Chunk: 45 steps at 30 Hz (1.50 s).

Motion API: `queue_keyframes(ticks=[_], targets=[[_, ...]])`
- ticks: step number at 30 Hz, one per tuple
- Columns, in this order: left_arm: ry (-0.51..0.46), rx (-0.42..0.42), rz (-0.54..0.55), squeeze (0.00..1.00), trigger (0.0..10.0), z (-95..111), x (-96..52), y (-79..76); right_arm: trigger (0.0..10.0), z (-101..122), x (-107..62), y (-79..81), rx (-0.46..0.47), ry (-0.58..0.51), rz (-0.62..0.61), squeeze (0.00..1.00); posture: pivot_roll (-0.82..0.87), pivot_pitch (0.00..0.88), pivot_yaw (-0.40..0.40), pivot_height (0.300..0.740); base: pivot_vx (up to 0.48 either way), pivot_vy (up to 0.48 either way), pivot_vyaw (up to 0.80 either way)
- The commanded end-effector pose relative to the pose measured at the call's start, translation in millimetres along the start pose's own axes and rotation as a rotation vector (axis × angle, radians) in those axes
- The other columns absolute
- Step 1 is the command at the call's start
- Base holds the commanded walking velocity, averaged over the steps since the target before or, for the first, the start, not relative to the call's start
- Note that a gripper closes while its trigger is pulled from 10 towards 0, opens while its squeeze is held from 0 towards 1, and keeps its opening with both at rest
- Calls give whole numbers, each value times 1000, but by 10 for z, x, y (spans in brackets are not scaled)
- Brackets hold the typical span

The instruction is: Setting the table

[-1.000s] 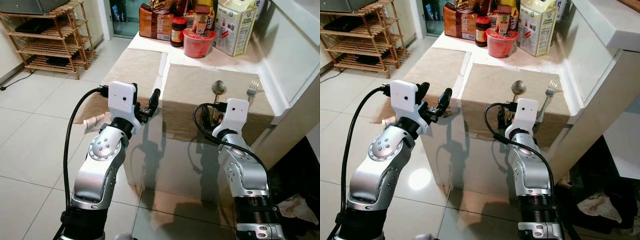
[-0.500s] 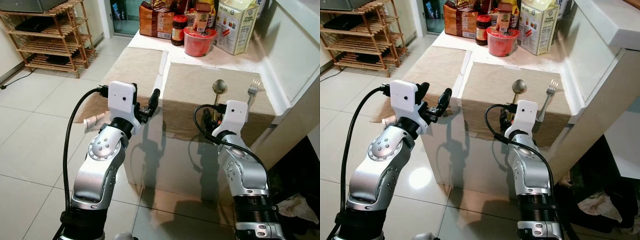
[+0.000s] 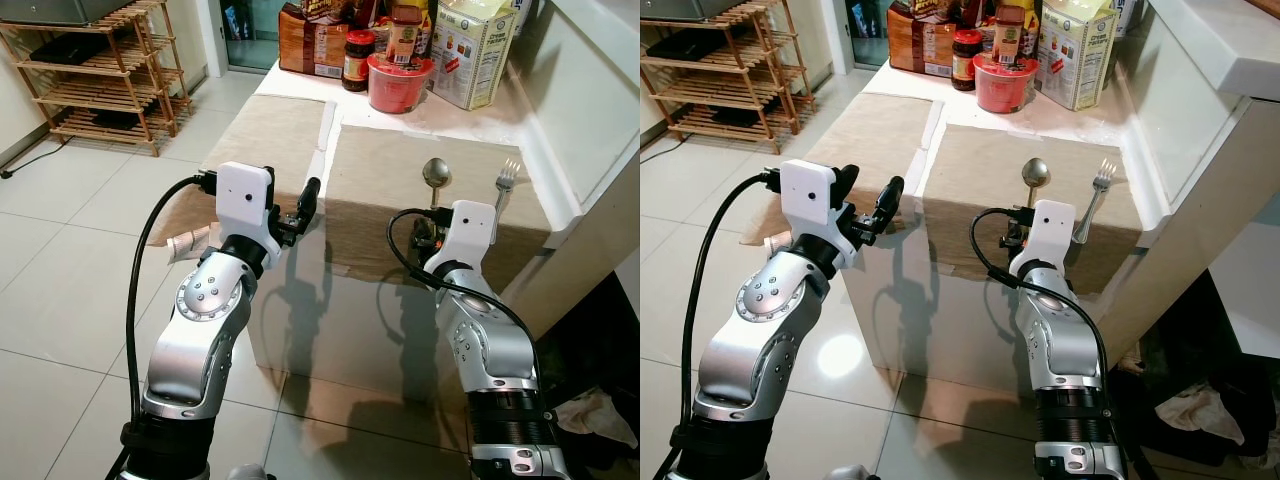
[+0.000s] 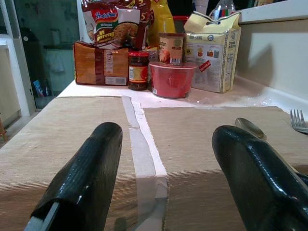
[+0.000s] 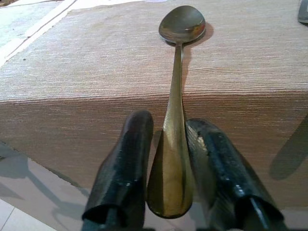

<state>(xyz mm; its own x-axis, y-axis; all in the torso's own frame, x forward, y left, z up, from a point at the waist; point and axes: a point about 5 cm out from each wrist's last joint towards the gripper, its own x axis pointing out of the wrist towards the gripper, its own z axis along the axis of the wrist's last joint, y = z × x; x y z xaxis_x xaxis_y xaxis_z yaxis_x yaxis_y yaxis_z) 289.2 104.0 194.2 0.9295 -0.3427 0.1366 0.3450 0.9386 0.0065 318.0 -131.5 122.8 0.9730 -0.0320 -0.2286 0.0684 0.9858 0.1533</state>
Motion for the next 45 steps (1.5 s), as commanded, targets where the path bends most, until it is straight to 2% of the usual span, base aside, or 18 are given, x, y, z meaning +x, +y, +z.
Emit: queue_keyframes(ticks=[1, 24, 26, 29, 40, 44, 45], targets=[[-14, 1, -9, 0, 10000, 53, 5, -25, 0, 45, 7, 10, 9, -6, 5, 0, 130, 0, -5, 740, 0, 0, 0], [-10, 0, -12, 0, 10000, 47, 8, -34, 0, 51, 2, -3, 1, -22, 5, 0, 126, 0, -4, 740, 0, 0, 0], [-10, 0, -9, 0, 10000, 45, 7, -30, 0, 169, -19, 8, -87, -125, 9, 0, 127, 0, -5, 740, 0, 0, 0], [-10, 0, -9, 0, 10000, 43, 5, -30, 0, 240, -37, 15, -127, -182, 6, 0, 127, 0, -5, 740, 0, 0, 0], [-11, 2, -9, 0, 10000, 38, 17, -26, 0, 433, -94, 14, -185, -333, -10, 0, 125, 0, -6, 740, 0, 0, 0], [-8, 20, 21, 0, 10000, -7, 58, 30, 0, 658, -200, 26, -266, -500, -16, 0, 116, 0, -7, 740, 0, 0, 0], [-8, 20, 21, 0, 10000, -7, 58, 30, 0, 658, -200, 26, -266, -500, -16, 0, 116, 0, -7, 740, 0, 0, 0]])
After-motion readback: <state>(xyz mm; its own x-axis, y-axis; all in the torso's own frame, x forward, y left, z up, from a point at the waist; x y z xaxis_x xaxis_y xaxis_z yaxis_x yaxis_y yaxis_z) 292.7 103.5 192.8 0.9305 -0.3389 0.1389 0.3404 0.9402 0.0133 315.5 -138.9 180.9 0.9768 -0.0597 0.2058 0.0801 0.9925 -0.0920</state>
